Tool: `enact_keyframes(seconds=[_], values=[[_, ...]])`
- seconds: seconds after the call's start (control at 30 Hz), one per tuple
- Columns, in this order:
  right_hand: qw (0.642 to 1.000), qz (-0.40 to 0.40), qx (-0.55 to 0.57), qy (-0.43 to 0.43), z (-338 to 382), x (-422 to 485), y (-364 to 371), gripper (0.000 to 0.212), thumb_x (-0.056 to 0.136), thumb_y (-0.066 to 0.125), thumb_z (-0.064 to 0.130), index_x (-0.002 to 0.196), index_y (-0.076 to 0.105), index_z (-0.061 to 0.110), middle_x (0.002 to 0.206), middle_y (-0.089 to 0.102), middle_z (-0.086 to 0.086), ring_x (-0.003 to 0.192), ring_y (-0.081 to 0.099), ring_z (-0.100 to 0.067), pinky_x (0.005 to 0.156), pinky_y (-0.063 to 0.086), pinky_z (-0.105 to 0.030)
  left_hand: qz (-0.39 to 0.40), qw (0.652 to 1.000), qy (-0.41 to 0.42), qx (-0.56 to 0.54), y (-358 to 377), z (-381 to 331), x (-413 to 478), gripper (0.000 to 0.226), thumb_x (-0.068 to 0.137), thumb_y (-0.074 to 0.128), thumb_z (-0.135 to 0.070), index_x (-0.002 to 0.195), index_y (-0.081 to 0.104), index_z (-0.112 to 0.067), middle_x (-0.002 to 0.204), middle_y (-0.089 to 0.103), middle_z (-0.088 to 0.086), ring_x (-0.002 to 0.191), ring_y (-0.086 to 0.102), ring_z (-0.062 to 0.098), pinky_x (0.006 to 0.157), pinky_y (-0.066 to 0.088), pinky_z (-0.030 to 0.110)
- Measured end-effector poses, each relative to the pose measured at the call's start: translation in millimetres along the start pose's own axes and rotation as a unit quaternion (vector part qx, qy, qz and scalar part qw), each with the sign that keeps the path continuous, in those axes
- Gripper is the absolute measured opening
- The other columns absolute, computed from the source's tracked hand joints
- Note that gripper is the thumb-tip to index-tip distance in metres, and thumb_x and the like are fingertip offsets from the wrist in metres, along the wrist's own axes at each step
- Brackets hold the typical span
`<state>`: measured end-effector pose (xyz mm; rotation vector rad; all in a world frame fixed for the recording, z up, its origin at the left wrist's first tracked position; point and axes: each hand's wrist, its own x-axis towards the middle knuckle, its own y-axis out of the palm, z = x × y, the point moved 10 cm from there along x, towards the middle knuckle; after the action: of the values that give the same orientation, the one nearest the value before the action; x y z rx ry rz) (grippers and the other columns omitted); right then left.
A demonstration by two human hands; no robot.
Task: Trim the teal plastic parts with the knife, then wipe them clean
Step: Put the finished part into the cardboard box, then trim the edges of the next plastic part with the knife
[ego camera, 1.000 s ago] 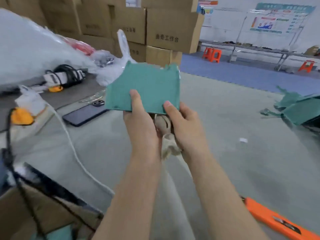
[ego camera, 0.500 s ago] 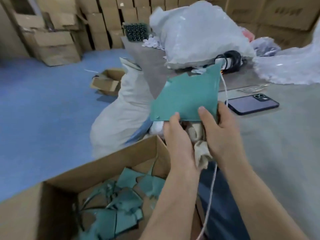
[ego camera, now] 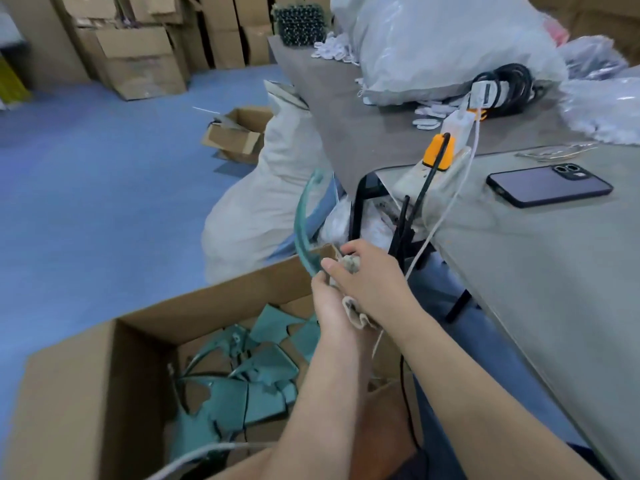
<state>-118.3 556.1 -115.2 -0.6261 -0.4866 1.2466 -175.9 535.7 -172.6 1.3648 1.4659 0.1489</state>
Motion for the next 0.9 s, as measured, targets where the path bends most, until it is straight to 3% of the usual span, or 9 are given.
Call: enact_keyframes(seconds=[0.07, 0.17, 0.3, 0.43, 0.6, 0.7, 0.8, 0.9], values=[[1.0, -0.013, 0.023, -0.014, -1, -3, -3, 0.034, 0.089, 0.062, 0.046, 0.115, 0.058, 0.025, 0.102, 0.056, 0.009, 0.092, 0.053, -0.008, 0.077, 0.041, -0.024, 0.025, 0.998, -0.024, -0.054, -1, 2, 2, 0.042, 0.099, 0.035, -0.044, 0.088, 0.057, -0.01, 0.085, 0.059, 0.009, 0.085, 0.057, 0.021, 0.088, 0.043, 0.03], [0.995, -0.02, 0.093, -0.01, -9, -10, -18, 0.014, 0.091, 0.06, 0.04, 0.101, 0.061, 0.03, 0.09, 0.063, 0.016, 0.08, 0.058, 0.005, 0.065, 0.042, -0.011, 0.009, 1.0, -0.009, 0.007, -2, 0, 3, 0.042, 0.097, 0.04, -0.041, 0.082, 0.064, -0.01, 0.074, 0.067, 0.011, 0.07, 0.066, 0.024, 0.068, 0.053, 0.03], [0.983, -0.094, 0.155, -0.01, -17, -28, -70, 0.005, 0.093, 0.06, 0.031, 0.09, 0.064, 0.032, 0.083, 0.066, 0.017, 0.079, 0.06, 0.005, 0.072, 0.047, -0.013, 0.007, 0.989, 0.11, 0.098, 32, -8, -16, 0.021, 0.095, 0.046, -0.027, 0.092, 0.06, -0.011, 0.087, 0.059, 0.013, 0.08, 0.059, 0.025, 0.077, 0.051, 0.037], [0.945, -0.188, 0.267, 0.0, -26, -64, -146, 0.008, 0.094, 0.059, 0.024, 0.09, 0.067, 0.025, 0.08, 0.073, 0.009, 0.077, 0.067, 0.0, 0.072, 0.053, -0.02, 0.132, 0.974, 0.151, 0.105, 100, 22, -63, 0.027, 0.098, 0.047, -0.021, 0.112, 0.063, -0.005, 0.093, 0.068, 0.009, 0.088, 0.066, 0.022, 0.084, 0.054, 0.036], [0.872, -0.39, 0.296, 0.025, -71, -156, -274, 0.016, 0.093, 0.059, 0.022, 0.078, 0.064, 0.022, 0.073, 0.068, 0.007, 0.07, 0.062, -0.007, 0.067, 0.05, -0.026, 0.304, 0.93, 0.118, 0.172, 190, 125, -147, 0.025, 0.098, 0.045, -0.01, 0.111, 0.059, 0.006, 0.087, 0.069, 0.005, 0.075, 0.065, 0.011, 0.068, 0.053, 0.019], [0.804, -0.509, 0.294, 0.084, -118, -242, -335, 0.027, 0.096, 0.056, 0.031, 0.071, 0.063, 0.022, 0.067, 0.065, 0.009, 0.067, 0.06, -0.006, 0.068, 0.049, -0.027, 0.41, 0.877, 0.043, 0.248, 226, 218, -207, 0.018, 0.098, 0.046, -0.009, 0.099, 0.063, -0.001, 0.094, 0.066, 0.007, 0.083, 0.063, 0.014, 0.075, 0.052, 0.021], [0.72, -0.616, 0.276, 0.163, -170, -345, -378, 0.04, 0.097, 0.05, 0.042, 0.066, 0.065, 0.021, 0.071, 0.067, 0.003, 0.068, 0.063, -0.011, 0.072, 0.049, -0.03, 0.514, 0.797, -0.083, 0.306, 232, 320, -273, 0.012, 0.099, 0.048, -0.011, 0.096, 0.06, -0.008, 0.097, 0.064, 0.008, 0.092, 0.061, 0.02, 0.092, 0.049, 0.035], [0.644, -0.7, 0.163, 0.262, -208, -450, -405, 0.037, 0.1, 0.043, 0.037, 0.081, 0.065, 0.015, 0.087, 0.069, -0.009, 0.084, 0.064, -0.021, 0.078, 0.049, -0.03, 0.566, 0.713, -0.124, 0.395, 215, 409, -327, 0.013, 0.097, 0.052, -0.012, 0.107, 0.059, -0.008, 0.099, 0.062, 0.01, 0.09, 0.058, 0.019, 0.086, 0.047, 0.033]])
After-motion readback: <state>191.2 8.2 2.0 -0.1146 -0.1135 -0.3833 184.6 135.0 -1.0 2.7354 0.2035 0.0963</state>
